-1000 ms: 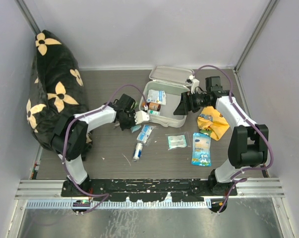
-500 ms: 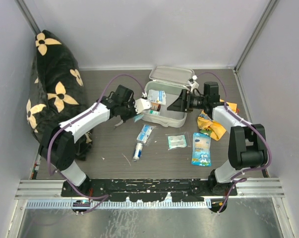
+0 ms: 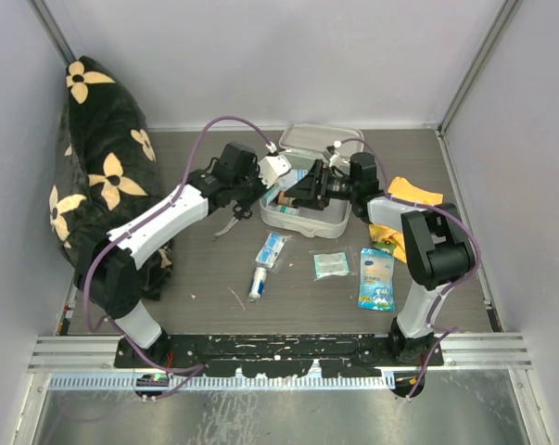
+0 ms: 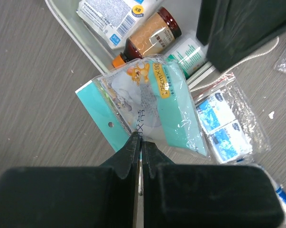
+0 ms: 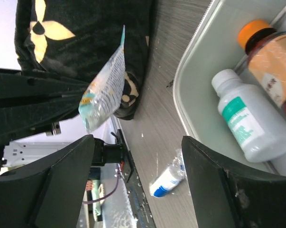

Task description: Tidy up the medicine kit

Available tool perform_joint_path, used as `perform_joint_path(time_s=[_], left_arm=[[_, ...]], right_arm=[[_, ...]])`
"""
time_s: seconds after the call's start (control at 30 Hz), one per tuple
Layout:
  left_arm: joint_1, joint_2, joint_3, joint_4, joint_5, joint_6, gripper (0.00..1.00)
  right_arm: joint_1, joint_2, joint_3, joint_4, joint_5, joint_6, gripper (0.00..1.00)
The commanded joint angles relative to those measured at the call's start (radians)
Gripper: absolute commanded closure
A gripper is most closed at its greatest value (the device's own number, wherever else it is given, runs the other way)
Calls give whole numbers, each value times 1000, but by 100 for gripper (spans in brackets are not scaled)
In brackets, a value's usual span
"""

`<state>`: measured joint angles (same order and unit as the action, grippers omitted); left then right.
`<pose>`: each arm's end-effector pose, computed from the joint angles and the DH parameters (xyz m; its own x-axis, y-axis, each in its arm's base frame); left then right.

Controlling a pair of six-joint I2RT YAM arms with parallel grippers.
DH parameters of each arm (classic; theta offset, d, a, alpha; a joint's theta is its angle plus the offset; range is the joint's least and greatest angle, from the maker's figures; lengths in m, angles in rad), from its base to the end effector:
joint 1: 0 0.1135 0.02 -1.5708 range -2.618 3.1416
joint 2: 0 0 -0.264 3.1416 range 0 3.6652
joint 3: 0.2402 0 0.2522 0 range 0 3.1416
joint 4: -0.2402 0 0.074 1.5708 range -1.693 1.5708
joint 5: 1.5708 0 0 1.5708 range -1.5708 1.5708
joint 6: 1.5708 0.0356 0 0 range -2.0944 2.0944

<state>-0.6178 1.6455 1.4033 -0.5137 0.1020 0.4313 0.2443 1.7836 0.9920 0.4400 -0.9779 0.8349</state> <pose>0.3007 -0.2182 0.3012 -0.2418 0.6820 -0.6902 0.8121 0.5316 0.2407 0.3603 0.1203 0.2071 -0.8845 0.2064 -0.4185 -0.3501 0.2993 0.8876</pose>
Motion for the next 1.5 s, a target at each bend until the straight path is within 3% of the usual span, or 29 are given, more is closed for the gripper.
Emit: perform_joint_path(time_s=[0.0,0.27,0.6,1.07,1.17,1.47], left_arm=[[-24,7,26,54,-42,-91,96],[-41,12,21,64,-58,-120,96],[-67,21,20,86,-104,-121,96],[-73,10,-1,107,-134,-123,92],[-73,2,-10,113,-131,-121,84],[-73,-30,-19,103,-128,-103,41]], right_arm=[[39,26,57,192,-6,141,20],[60,29,56,249,20,177,23],[93,51,98,192,47,162,47],[86,40,126,112,62,97,70],[71,40,148,92,59,78,74],[2,41,171,24,70,31,80]])
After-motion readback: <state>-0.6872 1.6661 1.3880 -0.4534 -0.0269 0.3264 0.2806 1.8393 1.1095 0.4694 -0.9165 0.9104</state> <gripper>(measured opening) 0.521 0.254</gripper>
